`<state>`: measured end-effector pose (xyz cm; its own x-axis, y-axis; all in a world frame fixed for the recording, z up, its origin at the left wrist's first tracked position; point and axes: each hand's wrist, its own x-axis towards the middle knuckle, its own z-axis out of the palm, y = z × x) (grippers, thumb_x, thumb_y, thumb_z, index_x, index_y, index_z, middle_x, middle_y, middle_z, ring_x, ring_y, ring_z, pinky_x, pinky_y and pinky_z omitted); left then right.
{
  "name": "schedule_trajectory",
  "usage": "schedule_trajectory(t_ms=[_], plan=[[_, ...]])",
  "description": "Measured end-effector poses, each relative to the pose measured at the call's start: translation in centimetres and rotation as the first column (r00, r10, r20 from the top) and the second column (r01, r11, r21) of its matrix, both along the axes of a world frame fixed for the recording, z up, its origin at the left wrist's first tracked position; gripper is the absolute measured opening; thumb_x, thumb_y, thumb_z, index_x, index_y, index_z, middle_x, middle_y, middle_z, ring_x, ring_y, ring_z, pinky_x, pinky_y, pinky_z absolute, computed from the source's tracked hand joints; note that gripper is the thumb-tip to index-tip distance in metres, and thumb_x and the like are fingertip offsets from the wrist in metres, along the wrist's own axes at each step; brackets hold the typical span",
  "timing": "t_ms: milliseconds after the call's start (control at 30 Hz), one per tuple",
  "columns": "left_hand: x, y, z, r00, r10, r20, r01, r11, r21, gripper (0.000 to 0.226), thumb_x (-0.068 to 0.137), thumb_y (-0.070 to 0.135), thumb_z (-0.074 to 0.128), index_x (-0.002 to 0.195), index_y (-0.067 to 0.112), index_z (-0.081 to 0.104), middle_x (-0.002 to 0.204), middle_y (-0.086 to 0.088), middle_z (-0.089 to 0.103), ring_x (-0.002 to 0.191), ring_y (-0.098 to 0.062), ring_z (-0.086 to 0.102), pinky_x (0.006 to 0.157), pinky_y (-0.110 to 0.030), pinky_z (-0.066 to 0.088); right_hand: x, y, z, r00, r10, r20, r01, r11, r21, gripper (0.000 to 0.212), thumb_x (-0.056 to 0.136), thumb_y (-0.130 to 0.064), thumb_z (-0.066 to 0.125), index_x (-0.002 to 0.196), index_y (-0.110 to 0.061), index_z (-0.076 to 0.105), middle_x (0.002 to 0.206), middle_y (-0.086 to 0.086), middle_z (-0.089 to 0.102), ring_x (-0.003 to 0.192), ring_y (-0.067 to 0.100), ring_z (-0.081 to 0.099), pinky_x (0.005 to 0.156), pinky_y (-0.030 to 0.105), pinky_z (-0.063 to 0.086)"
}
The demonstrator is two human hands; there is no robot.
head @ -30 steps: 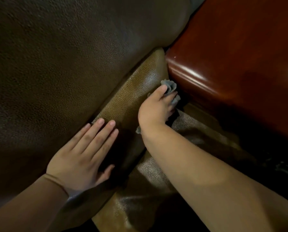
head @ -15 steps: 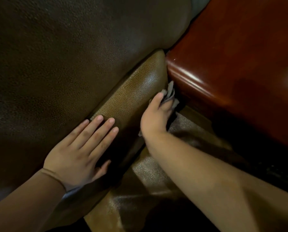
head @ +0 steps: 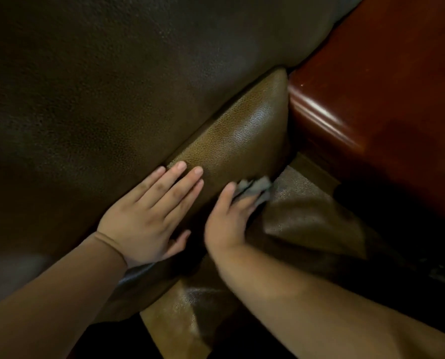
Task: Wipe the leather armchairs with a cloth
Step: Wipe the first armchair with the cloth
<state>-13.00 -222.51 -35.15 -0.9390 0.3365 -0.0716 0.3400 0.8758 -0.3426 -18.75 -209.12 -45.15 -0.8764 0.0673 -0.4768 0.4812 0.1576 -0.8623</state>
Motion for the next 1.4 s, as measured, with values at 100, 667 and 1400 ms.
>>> schedule_trajectory(t_ms=[100, 667, 1400], plan=[[0.2, 0.1, 0.1, 0.999, -0.002, 0.032, 0.003, 1.0, -0.017, 0.087, 0.098, 0.049, 0.048, 0.167, 0.002, 0.019, 0.176, -0.019, 0.011, 0.162, -0.038, 0.012, 0.132, -0.051, 0.011, 3.3, -0.7, 0.1, 0.946, 0.137, 0.295, -0.133, 0.991, -0.035, 0.092, 0.1, -0.066, 0.033, 0.165, -0.014, -0.008, 0.172, 0.016, -0.006, 0.16, 0.03, 0.003, 0.122, 0.03, -0.001], [19.9, -6.0, 0.5, 0.986, 0.147, -0.075, -0.155, 0.983, -0.103, 0.077, 0.102, 0.051, 0.045, 0.166, 0.009, 0.029, 0.174, -0.015, 0.023, 0.161, -0.032, 0.022, 0.132, -0.045, 0.01, 12.6, -7.8, 5.6, 0.874, -0.117, 0.471, 0.136, 0.991, -0.006, 0.089, 0.098, -0.067, 0.044, 0.166, -0.022, 0.008, 0.169, 0.016, 0.013, 0.152, 0.034, 0.028, 0.124, 0.048, 0.025], [20.5, -6.6, 0.1, 0.965, 0.191, -0.181, -0.201, 0.979, -0.039, 0.086, 0.101, 0.053, 0.04, 0.169, 0.008, 0.013, 0.177, -0.011, 0.01, 0.164, -0.028, 0.007, 0.132, -0.046, -0.006, 8.8, -4.3, 4.3, 0.97, 0.243, 0.022, -0.242, 0.945, 0.221, 0.099, 0.098, -0.075, 0.029, 0.162, -0.02, -0.023, 0.171, 0.018, -0.017, 0.159, 0.039, -0.008, 0.128, 0.057, 0.004]])
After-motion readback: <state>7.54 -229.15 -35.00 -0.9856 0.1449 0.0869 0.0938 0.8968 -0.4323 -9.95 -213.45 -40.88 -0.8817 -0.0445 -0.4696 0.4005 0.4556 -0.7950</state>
